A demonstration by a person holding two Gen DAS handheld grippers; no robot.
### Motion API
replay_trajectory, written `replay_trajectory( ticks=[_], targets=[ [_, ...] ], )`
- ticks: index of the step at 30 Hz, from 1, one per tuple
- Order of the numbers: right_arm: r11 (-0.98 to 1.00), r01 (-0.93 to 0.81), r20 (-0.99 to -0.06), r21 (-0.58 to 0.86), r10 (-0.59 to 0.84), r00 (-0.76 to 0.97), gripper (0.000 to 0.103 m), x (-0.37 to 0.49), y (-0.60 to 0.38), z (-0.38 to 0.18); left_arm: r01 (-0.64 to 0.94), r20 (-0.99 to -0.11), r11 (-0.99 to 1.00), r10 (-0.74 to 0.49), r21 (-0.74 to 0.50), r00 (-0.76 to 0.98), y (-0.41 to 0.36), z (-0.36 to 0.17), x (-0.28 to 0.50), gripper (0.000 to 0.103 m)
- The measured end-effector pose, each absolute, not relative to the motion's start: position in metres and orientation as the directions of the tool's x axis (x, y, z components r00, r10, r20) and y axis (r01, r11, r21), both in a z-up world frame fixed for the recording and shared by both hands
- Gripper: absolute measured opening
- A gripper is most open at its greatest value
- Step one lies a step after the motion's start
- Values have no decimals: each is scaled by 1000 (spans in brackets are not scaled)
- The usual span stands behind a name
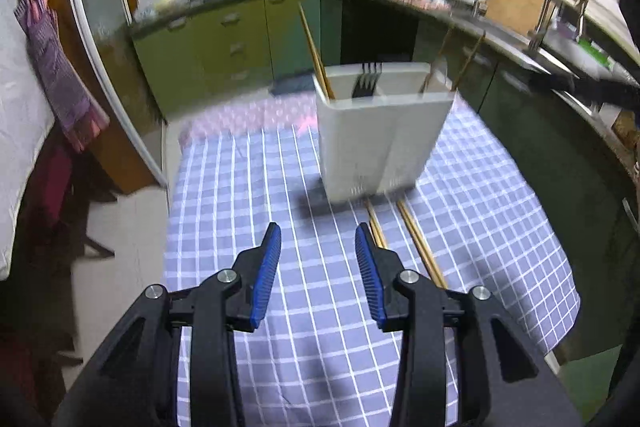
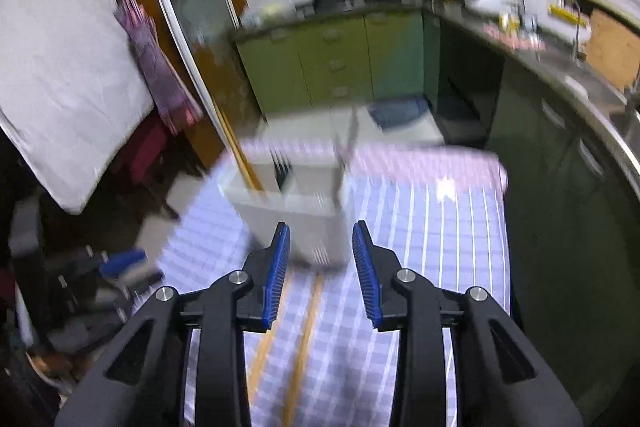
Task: Organize utensils
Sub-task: 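Grasp a wooden chopstick on the cloth with the left tool while the right tool approaches the chopsticks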
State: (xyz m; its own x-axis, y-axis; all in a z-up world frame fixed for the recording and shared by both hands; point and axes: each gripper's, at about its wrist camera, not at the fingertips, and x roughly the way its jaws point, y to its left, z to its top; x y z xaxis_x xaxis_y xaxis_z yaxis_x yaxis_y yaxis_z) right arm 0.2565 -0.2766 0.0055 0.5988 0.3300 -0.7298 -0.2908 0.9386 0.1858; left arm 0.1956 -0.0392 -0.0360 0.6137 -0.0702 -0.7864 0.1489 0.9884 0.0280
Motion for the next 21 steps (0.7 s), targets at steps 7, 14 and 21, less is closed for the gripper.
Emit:
replay_trajectory(
  ticks=[7, 14, 21],
  targets=[
    [954, -246, -866, 173, 266, 423, 33, 252, -290, -91, 148, -888, 989, -69, -1, 455, -65, -85, 216, 37],
    [953, -256, -891, 159, 250, 378, 33, 241, -291, -116, 117, -964, 992, -74, -45, 254, -87, -141, 245, 37],
    [950, -264, -894, 164, 256, 367, 33, 239, -293, -118, 92, -974, 995, -66, -46, 218, -95, -156, 256, 37]
  ],
)
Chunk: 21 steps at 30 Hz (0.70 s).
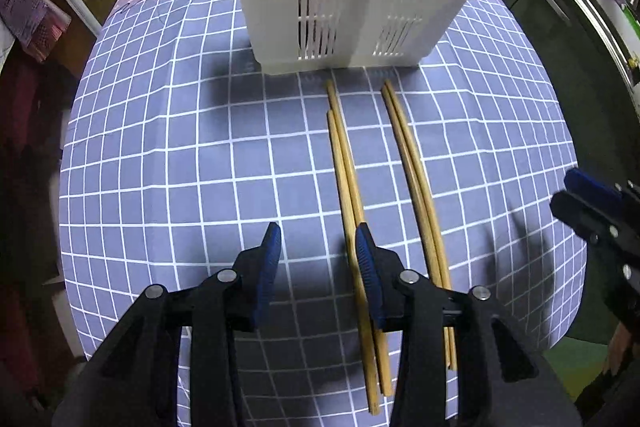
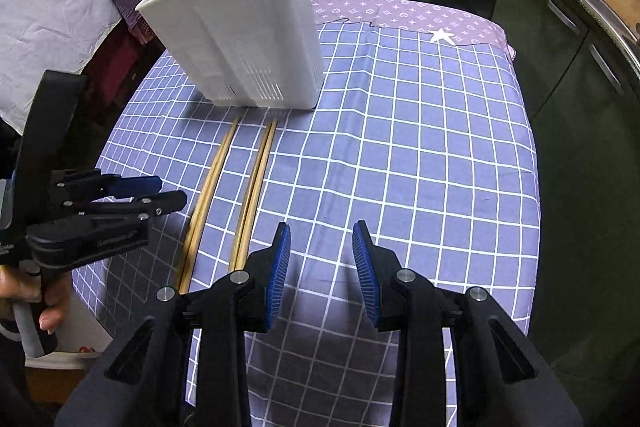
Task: Organize utensils
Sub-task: 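Grasp a wooden chopstick on the cloth with the left tool while the right tool approaches the chopsticks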
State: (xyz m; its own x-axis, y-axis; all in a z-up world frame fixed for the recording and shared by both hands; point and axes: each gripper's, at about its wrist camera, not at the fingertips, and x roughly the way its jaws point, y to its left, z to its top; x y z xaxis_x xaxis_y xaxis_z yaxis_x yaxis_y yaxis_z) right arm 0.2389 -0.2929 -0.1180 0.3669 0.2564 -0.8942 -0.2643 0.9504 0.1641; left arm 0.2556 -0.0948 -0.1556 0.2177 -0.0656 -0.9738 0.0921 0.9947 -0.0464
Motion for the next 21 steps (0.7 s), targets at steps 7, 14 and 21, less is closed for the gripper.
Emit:
replay_trajectory(
  ticks=[7, 14, 21],
  targets=[
    [946, -267, -890, 186, 278, 361, 33, 236, -295, -117, 83, -983, 996, -56, -42, 173, -103, -166, 266, 37],
    [943, -269, -887, 197, 288, 361, 33, 234, -298, -116, 90, -988, 996, -15, -1, 155, -123, -179, 273, 33],
    [942, -266, -887, 203, 292, 358, 33, 232, -302, -117, 91, -990, 996, 4, 17, 140, -138, -182, 278, 26]
  ],
)
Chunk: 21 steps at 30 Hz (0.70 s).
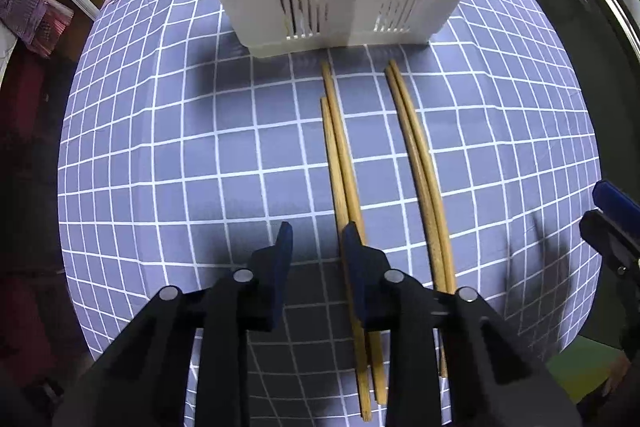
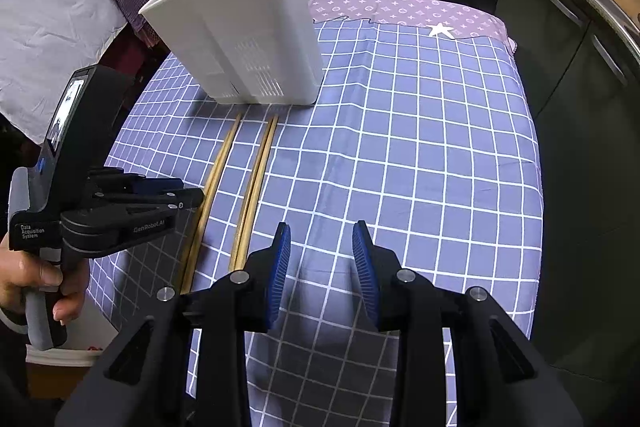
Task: Organize utensils
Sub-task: 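Grasp a wooden chopstick on the cloth with the left tool while the right tool approaches the chopsticks, then lift the chopstick with the left tool while the right tool grasps another chopstick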
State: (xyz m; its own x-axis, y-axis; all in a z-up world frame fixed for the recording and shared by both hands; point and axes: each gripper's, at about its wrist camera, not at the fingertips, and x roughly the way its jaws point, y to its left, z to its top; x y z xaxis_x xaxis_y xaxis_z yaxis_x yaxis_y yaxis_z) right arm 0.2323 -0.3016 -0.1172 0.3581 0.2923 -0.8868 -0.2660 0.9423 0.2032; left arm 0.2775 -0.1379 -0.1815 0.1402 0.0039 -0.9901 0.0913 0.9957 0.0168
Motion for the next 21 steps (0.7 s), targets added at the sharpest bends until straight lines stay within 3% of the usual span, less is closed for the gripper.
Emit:
replay_trajectory(
  ticks=[5, 8, 9, 21],
  targets=[
    [940, -269, -887, 211, 300, 352, 33, 232, -302, -118, 107, -994, 994, 7, 19, 113, -157, -189, 279, 24],
    [939, -270, -888, 212, 300, 349, 33, 232, -303, -119, 106, -994, 994, 15, 27, 107, -159, -191, 282, 16],
    [940, -268, -888, 212, 300, 349, 33, 233, -304, -119, 105, -994, 994, 19, 30, 106, -159, -191, 283, 9],
    [939, -275, -902, 207, 292, 317, 33, 235, -298, -126, 89, -996, 996, -21, -13, 92, -132, -193, 290, 8]
  ],
)
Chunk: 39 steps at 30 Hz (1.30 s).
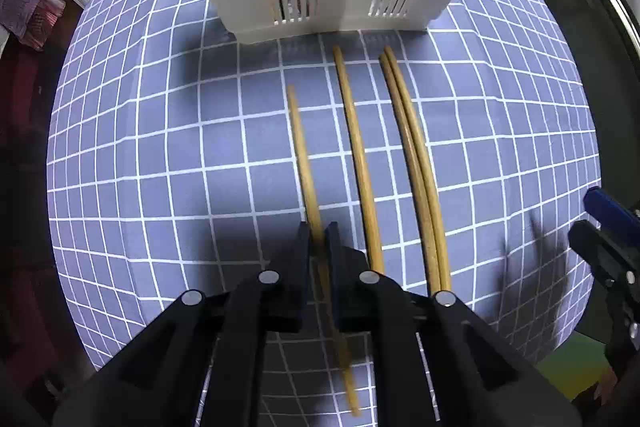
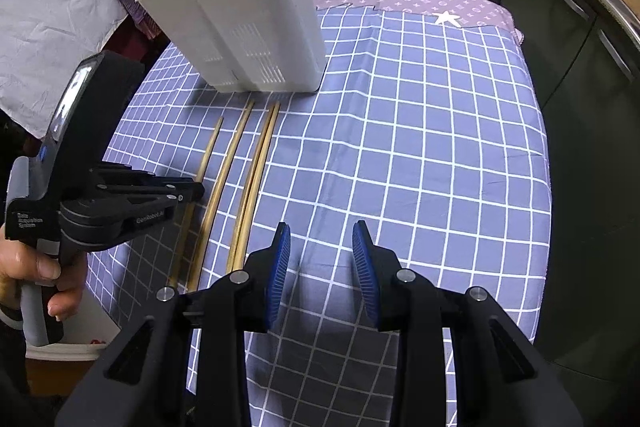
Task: Organize utensils
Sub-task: 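Lift the chopstick with the left tool while the right tool grasps another chopstick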
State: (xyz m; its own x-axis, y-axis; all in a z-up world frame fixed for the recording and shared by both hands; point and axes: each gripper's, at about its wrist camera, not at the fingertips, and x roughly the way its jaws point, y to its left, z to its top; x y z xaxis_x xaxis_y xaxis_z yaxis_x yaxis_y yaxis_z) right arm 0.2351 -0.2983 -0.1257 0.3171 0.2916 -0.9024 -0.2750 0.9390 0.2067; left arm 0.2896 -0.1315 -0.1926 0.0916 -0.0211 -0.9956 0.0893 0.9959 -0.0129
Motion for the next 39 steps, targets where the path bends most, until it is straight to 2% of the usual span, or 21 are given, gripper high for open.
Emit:
replay_trajectory(
  ticks=[7, 13, 16, 19, 21, 25, 39],
  targets=[
    [938, -275, -915, 210, 287, 282, 33, 242, -289, -132, 88, -954, 994, -90, -67, 287, -109, -147, 266, 7],
    [929, -281, -924, 242, 309, 224, 32, 255, -269, -142, 121, -820, 993, -77, -10, 567, -95, -92, 217, 7],
    [924, -292, -932, 247, 309, 188, 24, 264, -252, -147, 127, -767, 992, -81, 1, 637, -86, -75, 200, 7],
    [927, -304, -944, 222, 282, 170, 22, 273, -235, -154, 134, -720, 991, -78, 21, 690, -83, -67, 184, 7],
    [927, -305, -949, 220, 275, 154, 18, 279, -228, -159, 140, -699, 990, -86, 20, 710, -81, -64, 175, 7],
    [934, -304, -961, 188, 240, 141, 16, 288, -215, -169, 150, -687, 988, -90, 27, 721, -79, -62, 168, 7],
    [949, -294, -974, 118, 168, 151, 16, 295, -215, -170, 172, -692, 985, -107, 26, 714, -78, -61, 164, 7]
  ],
)
